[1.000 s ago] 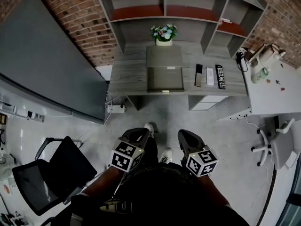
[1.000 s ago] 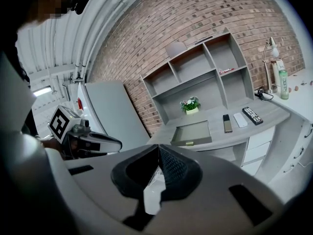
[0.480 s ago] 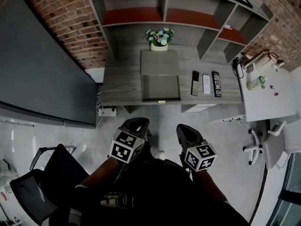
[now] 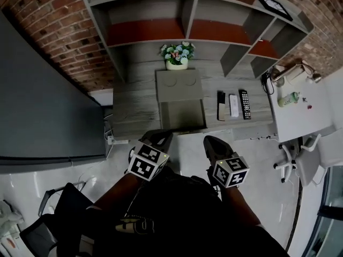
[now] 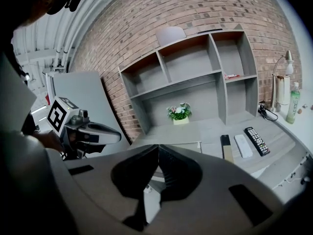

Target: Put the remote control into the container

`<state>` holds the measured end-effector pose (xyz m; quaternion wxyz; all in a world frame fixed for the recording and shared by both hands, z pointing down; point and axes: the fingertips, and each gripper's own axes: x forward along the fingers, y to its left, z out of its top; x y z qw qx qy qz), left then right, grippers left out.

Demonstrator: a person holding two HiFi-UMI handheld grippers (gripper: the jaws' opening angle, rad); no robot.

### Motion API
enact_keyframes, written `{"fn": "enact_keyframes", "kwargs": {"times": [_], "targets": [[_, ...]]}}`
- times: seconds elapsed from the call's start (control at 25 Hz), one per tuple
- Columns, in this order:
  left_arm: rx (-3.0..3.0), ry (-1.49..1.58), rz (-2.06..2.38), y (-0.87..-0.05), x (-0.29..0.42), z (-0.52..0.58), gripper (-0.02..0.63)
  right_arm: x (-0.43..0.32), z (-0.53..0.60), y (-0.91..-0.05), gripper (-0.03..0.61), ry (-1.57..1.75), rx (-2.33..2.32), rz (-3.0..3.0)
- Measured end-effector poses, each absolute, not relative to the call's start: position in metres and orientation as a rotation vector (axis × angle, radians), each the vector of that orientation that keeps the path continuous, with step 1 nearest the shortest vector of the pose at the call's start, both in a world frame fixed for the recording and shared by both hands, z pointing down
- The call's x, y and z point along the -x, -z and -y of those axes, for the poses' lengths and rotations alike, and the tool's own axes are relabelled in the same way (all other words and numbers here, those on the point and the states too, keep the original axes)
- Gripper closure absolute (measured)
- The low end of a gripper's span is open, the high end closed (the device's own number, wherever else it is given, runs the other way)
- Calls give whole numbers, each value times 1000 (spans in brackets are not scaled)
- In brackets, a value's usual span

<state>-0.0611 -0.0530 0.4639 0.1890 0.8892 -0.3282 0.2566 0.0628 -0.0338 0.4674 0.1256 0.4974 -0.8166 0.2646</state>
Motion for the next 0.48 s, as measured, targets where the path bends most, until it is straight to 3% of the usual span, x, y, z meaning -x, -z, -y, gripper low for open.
{"fn": "enact_keyframes", "kwargs": {"times": [0.48], "targets": [[-2561,-814,764,-482,60,88,607,-95,74,-473,570,-812,-1633,2209]]}}
